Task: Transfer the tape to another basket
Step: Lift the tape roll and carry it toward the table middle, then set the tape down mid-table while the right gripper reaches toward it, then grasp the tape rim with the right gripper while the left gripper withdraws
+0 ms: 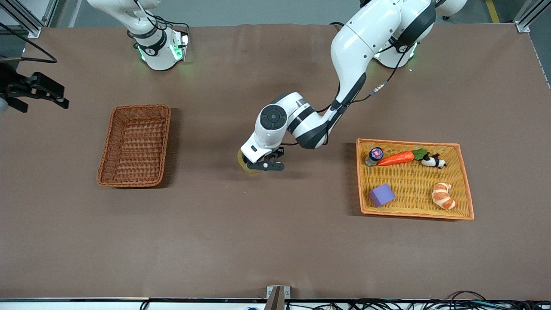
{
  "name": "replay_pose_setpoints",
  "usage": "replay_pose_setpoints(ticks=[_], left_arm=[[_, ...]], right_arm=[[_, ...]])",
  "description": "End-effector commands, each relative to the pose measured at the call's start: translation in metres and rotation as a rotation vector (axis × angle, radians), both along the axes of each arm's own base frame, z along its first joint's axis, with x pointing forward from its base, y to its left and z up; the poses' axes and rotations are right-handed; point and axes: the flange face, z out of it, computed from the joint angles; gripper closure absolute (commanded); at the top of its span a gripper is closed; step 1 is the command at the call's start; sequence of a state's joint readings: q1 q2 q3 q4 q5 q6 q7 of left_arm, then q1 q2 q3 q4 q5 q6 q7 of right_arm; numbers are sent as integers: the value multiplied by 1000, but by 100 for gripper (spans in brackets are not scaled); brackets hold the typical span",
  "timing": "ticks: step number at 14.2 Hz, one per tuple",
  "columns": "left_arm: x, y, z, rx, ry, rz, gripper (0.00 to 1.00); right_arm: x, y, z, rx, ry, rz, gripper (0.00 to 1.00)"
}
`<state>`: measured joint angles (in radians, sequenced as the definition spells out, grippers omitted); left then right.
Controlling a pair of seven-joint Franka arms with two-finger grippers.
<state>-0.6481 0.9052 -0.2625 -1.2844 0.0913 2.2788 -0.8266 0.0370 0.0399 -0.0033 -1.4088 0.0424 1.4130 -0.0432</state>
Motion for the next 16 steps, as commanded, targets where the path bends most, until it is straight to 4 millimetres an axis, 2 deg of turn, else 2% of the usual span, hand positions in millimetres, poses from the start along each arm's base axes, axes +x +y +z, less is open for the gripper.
replay_pose_setpoints(ticks=[1,3,4,5,6,8,9,10,11,13,16], left_arm=[[30,26,64,35,-83,31,0],[73,90,145,93,-137,109,0],[90,132,186,106,-144,163,0],[101,169,225,120,-146,209,0],[113,216,259,143,-140,248,0],[128,314,325,163,-163,249,0],[133,358,350,157,-177,242,0],[131,391,368,173,-179,222,0],[126,413,380,190,-170,185,0],[116,456,406,208,-167,114,0],[104,470,419,221,-148,78,0]], right_arm=[[16,52,-32,32,50,-40,0],[27,103,-67,35,41,-92,0],[30,127,-88,42,22,-116,0],[26,161,-114,50,7,-126,0],[23,190,-138,57,-2,-136,0],[18,246,-193,64,-5,-107,0],[15,272,-219,65,4,-79,0],[13,293,-243,61,7,-49,0],[8,311,-269,35,6,-10,0],[-4,328,-311,6,-12,21,0],[-29,339,-371,44,-63,52,0]])
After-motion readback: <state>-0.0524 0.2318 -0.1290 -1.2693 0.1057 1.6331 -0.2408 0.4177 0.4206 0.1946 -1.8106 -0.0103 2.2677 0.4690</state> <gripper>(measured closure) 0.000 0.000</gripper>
